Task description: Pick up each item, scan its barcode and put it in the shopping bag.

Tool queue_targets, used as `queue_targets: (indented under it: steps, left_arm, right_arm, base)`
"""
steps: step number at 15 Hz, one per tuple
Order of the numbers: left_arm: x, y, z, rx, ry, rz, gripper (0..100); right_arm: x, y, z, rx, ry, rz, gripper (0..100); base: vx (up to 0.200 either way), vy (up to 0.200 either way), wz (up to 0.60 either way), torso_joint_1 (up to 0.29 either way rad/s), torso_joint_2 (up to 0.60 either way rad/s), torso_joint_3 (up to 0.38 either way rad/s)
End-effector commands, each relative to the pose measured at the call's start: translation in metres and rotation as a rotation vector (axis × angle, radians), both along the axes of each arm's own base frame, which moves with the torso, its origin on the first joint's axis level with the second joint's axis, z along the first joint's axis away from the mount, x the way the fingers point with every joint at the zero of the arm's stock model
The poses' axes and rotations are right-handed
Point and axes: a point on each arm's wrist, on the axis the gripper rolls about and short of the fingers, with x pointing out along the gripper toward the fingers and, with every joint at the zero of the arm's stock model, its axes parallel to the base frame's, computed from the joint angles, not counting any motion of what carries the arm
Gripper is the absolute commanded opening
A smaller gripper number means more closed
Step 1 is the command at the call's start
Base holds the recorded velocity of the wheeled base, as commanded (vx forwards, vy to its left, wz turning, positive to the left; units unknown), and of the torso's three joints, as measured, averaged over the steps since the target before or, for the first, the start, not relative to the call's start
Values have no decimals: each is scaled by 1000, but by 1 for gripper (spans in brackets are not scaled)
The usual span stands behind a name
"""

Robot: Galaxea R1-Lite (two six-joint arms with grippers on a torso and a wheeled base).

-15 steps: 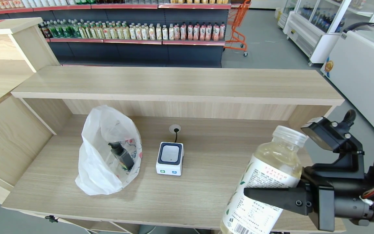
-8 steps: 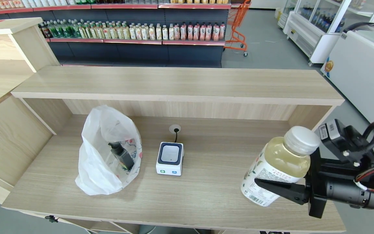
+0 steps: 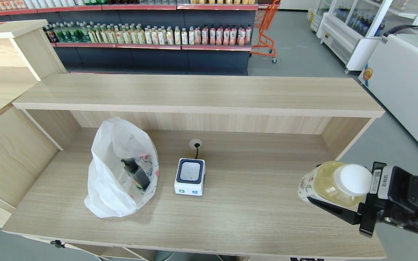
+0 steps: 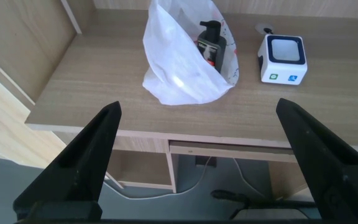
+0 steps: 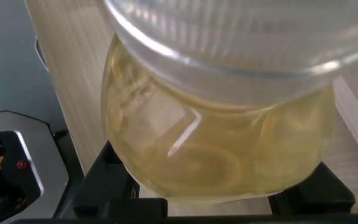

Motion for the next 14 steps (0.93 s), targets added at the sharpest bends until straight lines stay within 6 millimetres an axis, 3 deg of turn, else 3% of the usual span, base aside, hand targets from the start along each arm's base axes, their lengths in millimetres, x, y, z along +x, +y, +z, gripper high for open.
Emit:
queue_targets:
  steps: [1, 6, 14]
  left_arm:
    - [0, 0, 0, 3, 0, -2, 100]
    - [0, 0, 0, 3, 0, -2, 100]
    - [0, 0, 0, 4, 0, -2, 100]
  right_arm:
    - [-2, -1, 0, -1, -10, -2, 0]
    - [-1, -2, 0, 4, -11, -5, 0]
    - [-1, -6, -4, 3, 10, -21, 0]
  base:
    - [0, 0, 0, 0, 0, 0]
    - [0, 0, 0, 0, 0, 0]
    - [0, 200, 0, 2, 3, 3]
